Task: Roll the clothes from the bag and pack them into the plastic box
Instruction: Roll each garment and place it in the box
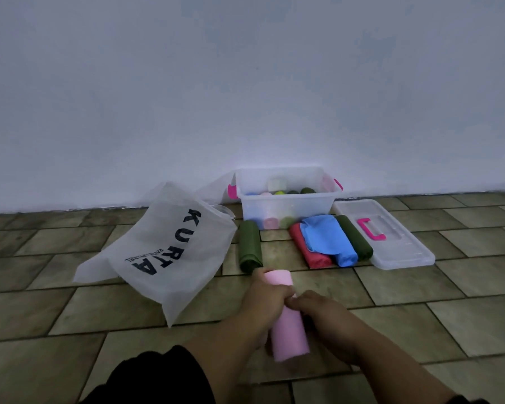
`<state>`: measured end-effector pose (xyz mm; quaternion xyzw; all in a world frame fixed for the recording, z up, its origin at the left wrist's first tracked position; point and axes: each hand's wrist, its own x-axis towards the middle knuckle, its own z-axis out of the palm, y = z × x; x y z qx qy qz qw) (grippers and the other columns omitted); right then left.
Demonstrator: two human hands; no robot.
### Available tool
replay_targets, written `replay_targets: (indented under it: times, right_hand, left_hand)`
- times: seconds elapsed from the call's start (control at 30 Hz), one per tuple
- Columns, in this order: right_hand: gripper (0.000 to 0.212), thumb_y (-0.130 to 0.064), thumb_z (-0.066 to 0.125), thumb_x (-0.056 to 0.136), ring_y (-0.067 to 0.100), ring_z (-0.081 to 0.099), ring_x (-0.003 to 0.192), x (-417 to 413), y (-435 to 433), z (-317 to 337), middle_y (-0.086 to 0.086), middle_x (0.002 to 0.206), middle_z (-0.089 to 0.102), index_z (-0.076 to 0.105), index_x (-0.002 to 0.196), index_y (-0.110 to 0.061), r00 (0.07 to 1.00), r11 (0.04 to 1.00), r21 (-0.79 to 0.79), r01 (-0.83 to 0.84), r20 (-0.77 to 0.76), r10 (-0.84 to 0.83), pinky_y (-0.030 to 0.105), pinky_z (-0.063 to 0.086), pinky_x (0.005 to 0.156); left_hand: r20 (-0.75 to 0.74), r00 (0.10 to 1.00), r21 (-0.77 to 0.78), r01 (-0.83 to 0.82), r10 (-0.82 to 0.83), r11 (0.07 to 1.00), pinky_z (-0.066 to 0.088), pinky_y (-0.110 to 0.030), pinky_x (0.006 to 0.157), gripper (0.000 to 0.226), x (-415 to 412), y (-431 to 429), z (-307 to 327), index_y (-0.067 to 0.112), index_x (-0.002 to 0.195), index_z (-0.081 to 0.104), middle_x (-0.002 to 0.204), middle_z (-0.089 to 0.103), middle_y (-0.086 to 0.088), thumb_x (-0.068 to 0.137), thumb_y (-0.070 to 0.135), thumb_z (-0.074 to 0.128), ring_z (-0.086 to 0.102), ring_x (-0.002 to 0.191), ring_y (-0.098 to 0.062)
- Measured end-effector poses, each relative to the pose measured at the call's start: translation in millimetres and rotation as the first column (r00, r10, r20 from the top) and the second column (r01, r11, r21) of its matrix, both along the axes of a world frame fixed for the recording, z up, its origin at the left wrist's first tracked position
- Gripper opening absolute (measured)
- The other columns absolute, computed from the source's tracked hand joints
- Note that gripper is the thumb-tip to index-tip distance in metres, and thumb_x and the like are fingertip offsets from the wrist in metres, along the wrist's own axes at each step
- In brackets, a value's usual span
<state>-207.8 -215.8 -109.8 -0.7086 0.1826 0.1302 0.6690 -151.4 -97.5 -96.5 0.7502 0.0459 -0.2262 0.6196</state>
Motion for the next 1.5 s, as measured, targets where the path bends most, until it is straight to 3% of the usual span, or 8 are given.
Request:
replay_targets:
  times: [0.2, 0.33, 0.47, 0.67, 0.87, 0.97, 1.33, 1.5]
  right_hand:
    - [0.053, 0.004, 0.07, 0.069, 0.039, 0.063, 0.109, 30.8, -21.2, 4.2, 0.025, 0.117, 0.065, 0.056, 0.12, 0.001, 0.999, 0.884, 0.467, -0.016, -0.032, 0.036, 0.05, 0.051, 0.092]
    - [0.048, -0.001, 0.073, 0.068, 0.038, 0.065, 0.102, 73.4, -47.8, 28.3, 0.023, 0.111, 0.067, 0.059, 0.114, 0.002, 0.999, 0.978, 0.209, 0.0, -0.036, 0.007, 0.051, 0.051, 0.092]
    - [0.015, 0.004, 0.062, 0.082, 0.026, 0.072, 0.075, 138.4, -71.3, 68.5, 0.019, 0.089, 0.072, 0.061, 0.097, 0.001, 0.982, 0.977, 0.188, 0.095, 0.144, -0.123, 0.036, 0.058, 0.061]
    - [0.046, -0.014, 0.074, 0.078, 0.032, 0.062, 0.097, 255.3, -78.7, 91.7, 0.019, 0.113, 0.059, 0.048, 0.114, -0.002, 0.881, 0.906, -0.159, 0.392, 0.348, -0.32, 0.046, 0.056, 0.081]
    - [0.007, -0.009, 0.067, 0.08, 0.027, 0.057, 0.077, 314.5, -40.8, 82.5, 0.014, 0.091, 0.06, 0.06, 0.081, -0.006, 0.998, 0.766, -0.641, -0.05, -0.006, 0.06, 0.036, 0.053, 0.075]
    - [0.02, -0.011, 0.063, 0.08, 0.023, 0.053, 0.07, 327.5, -28.1, 77.7, 0.011, 0.086, 0.059, 0.056, 0.062, -0.012, 0.952, 0.578, -0.762, -0.294, -0.181, 0.246, 0.032, 0.043, 0.072]
    - [0.043, -0.025, 0.058, 0.088, 0.032, 0.052, 0.12, 352.9, -29.2, 58.9, 0.016, 0.132, 0.054, 0.054, 0.127, -0.007, 0.879, 0.258, -0.852, -0.455, -0.383, 0.286, 0.042, 0.042, 0.102]
    - [0.049, -0.043, 0.06, 0.085, 0.03, 0.054, 0.106, 350.5, -35.9, 60.2, 0.015, 0.115, 0.058, 0.058, 0.118, -0.006, 0.893, 0.176, -0.884, -0.434, -0.396, 0.212, 0.038, 0.043, 0.094]
  left_hand:
    - [0.213, 0.967, 0.122, 0.114, -0.138, 0.986, 0.047, -0.03, 0.086, 0.076, 40.6, -11.2, 16.5, 0.028, 0.145, 0.028, 0.136, 0.049, -0.007, 0.082, 0.019, 0.07, 0.052, 0.107, -0.02]
    - [0.416, 0.888, 0.312, 0.064, -0.196, 0.948, 0.041, -0.033, 0.102, 0.07, 102.8, -14.7, 39.9, 0.021, 0.145, 0.028, 0.142, 0.045, -0.007, 0.087, 0.034, 0.064, 0.049, 0.12, -0.02]
    - [0.412, 0.883, 0.552, -0.047, -0.224, 0.833, 0.028, -0.047, 0.113, 0.083, 175.4, -15.9, 61.0, 0.019, 0.151, 0.013, 0.156, 0.022, -0.006, 0.086, 0.048, 0.055, 0.028, 0.141, -0.026]
    - [0.254, 0.903, 0.694, 0.079, -0.346, 0.716, 0.017, -0.042, 0.119, 0.086, 227.7, -28.3, 58.6, 0.0, 0.151, -0.003, 0.16, 0.004, -0.016, 0.095, 0.045, 0.045, 0.012, 0.147, -0.031]
    - [0.151, 0.883, 0.772, 0.176, -0.445, 0.611, 0.001, -0.039, 0.121, 0.082, 235.7, -30.9, 55.3, 0.003, 0.148, -0.018, 0.16, -0.017, -0.011, 0.1, 0.045, 0.033, -0.011, 0.148, -0.025]
    - [0.124, 0.902, 0.759, 0.183, -0.414, 0.625, 0.0, -0.04, 0.121, 0.084, 236.2, -31.6, 55.0, 0.006, 0.149, -0.018, 0.16, -0.018, -0.01, 0.099, 0.048, 0.034, -0.012, 0.148, -0.025]
    - [0.115, 0.917, 0.736, 0.18, -0.382, 0.653, 0.001, -0.041, 0.121, 0.084, 234.4, -32.3, 58.5, 0.008, 0.15, -0.017, 0.16, -0.016, -0.008, 0.098, 0.045, 0.039, -0.01, 0.148, -0.026]
    - [0.1, 0.929, 0.725, 0.177, -0.355, 0.666, 0.004, -0.042, 0.121, 0.087, 233.0, -31.9, 60.1, 0.01, 0.15, -0.017, 0.16, -0.015, -0.009, 0.097, 0.046, 0.041, -0.007, 0.148, -0.028]
